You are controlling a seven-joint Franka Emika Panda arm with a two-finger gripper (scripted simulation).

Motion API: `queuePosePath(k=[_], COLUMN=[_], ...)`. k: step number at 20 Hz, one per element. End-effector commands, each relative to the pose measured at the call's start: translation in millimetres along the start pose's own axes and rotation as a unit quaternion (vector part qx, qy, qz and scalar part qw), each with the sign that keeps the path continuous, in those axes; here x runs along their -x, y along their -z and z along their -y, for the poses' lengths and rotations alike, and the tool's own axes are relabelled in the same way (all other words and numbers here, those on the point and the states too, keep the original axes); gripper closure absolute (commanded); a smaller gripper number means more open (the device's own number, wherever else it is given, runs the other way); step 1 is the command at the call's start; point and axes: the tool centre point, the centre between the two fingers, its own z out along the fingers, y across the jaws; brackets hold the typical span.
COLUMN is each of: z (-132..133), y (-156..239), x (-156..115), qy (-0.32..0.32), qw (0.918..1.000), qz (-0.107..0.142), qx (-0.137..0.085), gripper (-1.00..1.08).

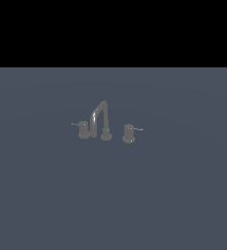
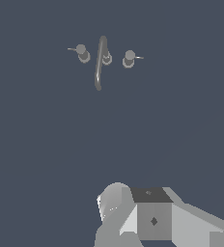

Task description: Turn on the faucet by rotating a designated handle.

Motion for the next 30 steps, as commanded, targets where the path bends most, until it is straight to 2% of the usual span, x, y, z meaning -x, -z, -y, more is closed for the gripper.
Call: queuePosePath(k=[1,10,18,24,30], z=[0.0,10.1,9.7,9.3,7.8], y=[0.0,11.0,9.0,2.5,-11.5], x=[0.0,-6.8,-13.6,-35.8,-72.8], qy=[0.0,0.011,-0.001,-0.037,-0.099], qw=[1.0,0.9997,0.9998,0.9992,0.995], qz=[0.0,-0.018,-0.017,-0.017,-0.015], qx=[0.0,0.012,0.01,0.004,-0.005], gripper=[1.08,1.08,1.08,1.08,1.08])
